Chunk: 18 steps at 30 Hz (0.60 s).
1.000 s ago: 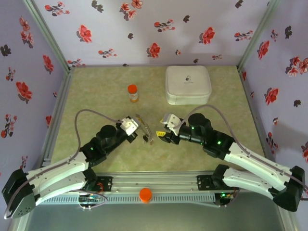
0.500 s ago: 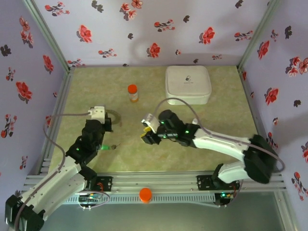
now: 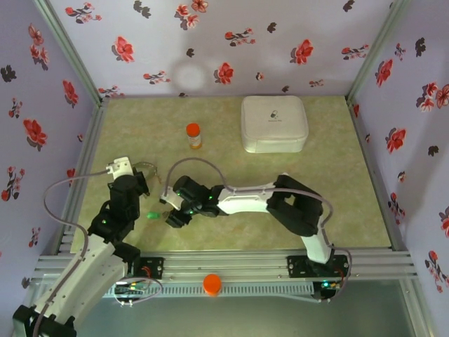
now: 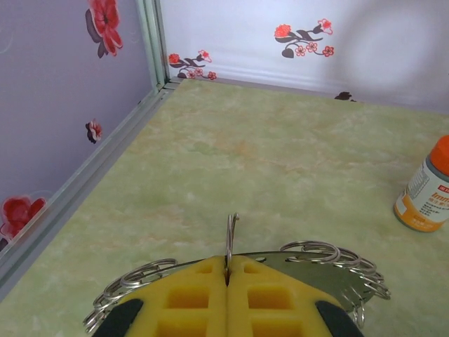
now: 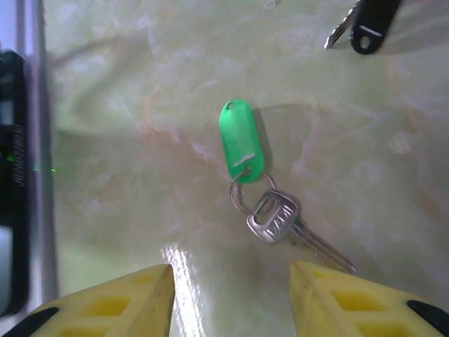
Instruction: Put the keys on the keyring
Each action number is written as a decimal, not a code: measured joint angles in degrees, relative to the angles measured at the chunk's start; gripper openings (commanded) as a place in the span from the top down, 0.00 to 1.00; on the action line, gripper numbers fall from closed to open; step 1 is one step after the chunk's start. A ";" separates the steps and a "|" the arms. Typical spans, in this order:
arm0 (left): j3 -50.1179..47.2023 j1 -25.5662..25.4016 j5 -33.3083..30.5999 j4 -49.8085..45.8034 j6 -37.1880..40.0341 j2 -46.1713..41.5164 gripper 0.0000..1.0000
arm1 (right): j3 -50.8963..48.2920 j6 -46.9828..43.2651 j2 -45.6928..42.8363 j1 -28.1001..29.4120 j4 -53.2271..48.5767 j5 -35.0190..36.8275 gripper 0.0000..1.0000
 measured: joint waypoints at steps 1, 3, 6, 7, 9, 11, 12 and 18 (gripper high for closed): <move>0.00 0.02 0.02 -0.09 -0.22 -0.15 1.00 | 1.40 -0.39 1.60 0.11 0.00 0.17 0.51; 0.00 0.04 0.00 -0.15 -0.63 -0.31 1.00 | 3.65 -1.22 4.22 0.15 0.07 0.37 0.50; 0.00 0.04 0.00 -0.37 -0.90 -0.59 1.00 | 5.31 -2.49 6.88 0.15 1.05 0.35 0.50; 0.00 0.04 0.02 -0.39 -1.05 -0.68 1.00 | 5.31 -2.82 7.43 0.15 1.49 0.37 0.50; 0.00 0.04 0.02 -0.44 -1.27 -0.87 1.00 | 5.77 -3.41 8.26 0.15 2.14 0.35 0.49; 0.00 0.04 0.02 -0.57 -1.46 -0.98 1.00 | 7.02 -3.85 9.14 0.15 2.36 0.35 0.49; 0.00 0.04 0.02 -0.70 -1.53 -1.01 1.00 | 7.76 -4.07 9.70 0.20 2.60 0.35 0.49; 0.00 0.04 0.04 -1.14 -2.14 -1.07 1.00 | 12.39 -5.73 13.14 0.46 2.99 0.50 0.52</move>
